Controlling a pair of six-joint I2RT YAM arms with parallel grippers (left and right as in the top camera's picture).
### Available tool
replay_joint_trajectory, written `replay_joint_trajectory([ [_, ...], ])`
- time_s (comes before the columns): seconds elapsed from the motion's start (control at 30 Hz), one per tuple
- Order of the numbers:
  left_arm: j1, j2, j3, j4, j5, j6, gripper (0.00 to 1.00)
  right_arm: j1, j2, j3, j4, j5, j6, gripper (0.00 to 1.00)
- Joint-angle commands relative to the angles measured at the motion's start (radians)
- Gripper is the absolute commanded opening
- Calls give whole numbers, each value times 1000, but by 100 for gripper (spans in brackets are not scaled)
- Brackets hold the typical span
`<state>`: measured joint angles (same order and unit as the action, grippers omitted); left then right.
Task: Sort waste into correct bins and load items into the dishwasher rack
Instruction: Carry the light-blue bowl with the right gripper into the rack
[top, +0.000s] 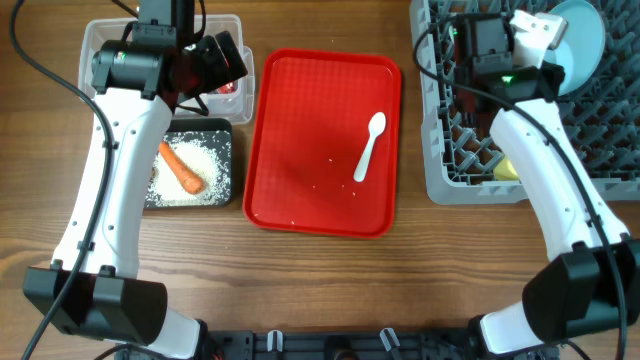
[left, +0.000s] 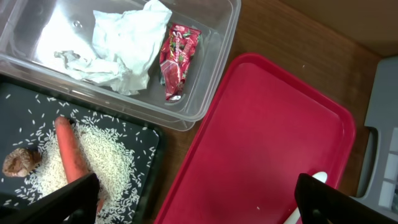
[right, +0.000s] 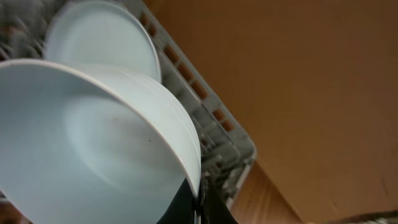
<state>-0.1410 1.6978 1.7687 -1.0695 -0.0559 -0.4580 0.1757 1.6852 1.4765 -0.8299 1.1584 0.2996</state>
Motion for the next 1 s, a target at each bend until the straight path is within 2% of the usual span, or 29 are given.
replay_joint_trajectory([
  [0.0,3,-3,12,2,-13,1,100,-27,43,2,-35,26,-11,4],
  [0.1,3,-3,12,2,-13,1,100,-28,73,2,-46,14,-13,4],
  [0.23,3,-3,12,2,-13,1,100,-27,119,2,-54,-60,-91,4],
  [0.57,3,-3,12,2,-13,1,100,-27,199,2,-10,76,-152,4],
  [0.77,3,-3,12,2,-13,1,100,-25,217,2,109,75,-323,4],
  [0.97,3,-3,12,2,-13,1,100,8,276,1,106,73,-412,4],
])
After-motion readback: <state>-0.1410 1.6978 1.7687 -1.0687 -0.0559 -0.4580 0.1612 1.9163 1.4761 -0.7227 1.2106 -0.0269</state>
